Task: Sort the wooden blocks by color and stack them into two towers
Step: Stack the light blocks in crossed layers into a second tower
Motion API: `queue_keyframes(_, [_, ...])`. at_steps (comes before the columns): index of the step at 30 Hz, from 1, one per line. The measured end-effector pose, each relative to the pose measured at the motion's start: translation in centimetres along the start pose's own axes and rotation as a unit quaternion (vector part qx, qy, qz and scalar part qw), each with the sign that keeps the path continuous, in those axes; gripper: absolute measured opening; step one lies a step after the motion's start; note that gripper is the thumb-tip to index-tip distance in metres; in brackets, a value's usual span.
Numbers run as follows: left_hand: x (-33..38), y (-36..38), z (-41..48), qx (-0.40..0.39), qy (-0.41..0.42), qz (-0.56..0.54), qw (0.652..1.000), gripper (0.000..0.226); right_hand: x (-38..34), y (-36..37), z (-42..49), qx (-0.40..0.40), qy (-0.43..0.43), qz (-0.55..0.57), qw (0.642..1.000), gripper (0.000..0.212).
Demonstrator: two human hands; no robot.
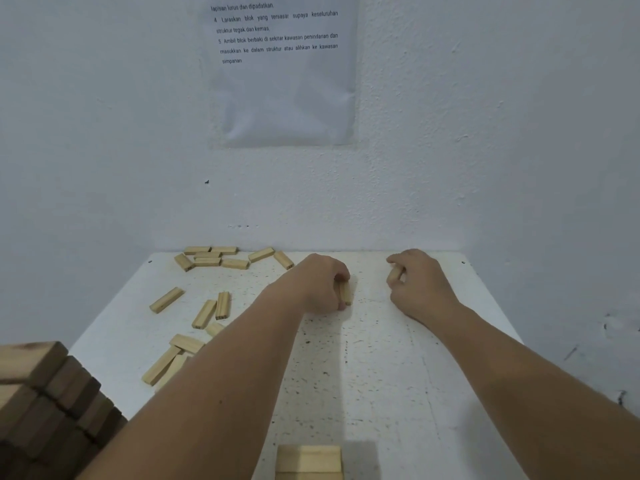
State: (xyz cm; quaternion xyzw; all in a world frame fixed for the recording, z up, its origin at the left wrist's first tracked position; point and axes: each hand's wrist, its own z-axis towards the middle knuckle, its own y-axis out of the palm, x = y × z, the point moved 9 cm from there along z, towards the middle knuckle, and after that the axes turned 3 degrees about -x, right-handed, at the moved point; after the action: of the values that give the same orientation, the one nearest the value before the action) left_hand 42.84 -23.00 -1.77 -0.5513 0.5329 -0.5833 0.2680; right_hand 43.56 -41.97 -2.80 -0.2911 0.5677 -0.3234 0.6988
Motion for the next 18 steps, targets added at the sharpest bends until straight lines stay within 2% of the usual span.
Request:
queue_keyframes(5, [2.3,-1.0,-1.1,-0.010,0.014,0.001,1.000,0.059,-0.6,-0.7,-5.3,-0.036,0.008,0.052,0.998,0.051])
queue_keyframes(10, [8.9,-3.9,-5.1,0.019,0.070,-0.033,0.997,0.057,-0.2,-2.9,-12.3,-0.074,0.055,0.026,0.995,0.048])
queue_keyframes(18, [20.0,-2.3,-21.8,0.027,0.213,-0.058,0.975,0.053,-3.1,-6.1,-26.4,-0.091,0.086,0.067,0.990,0.035])
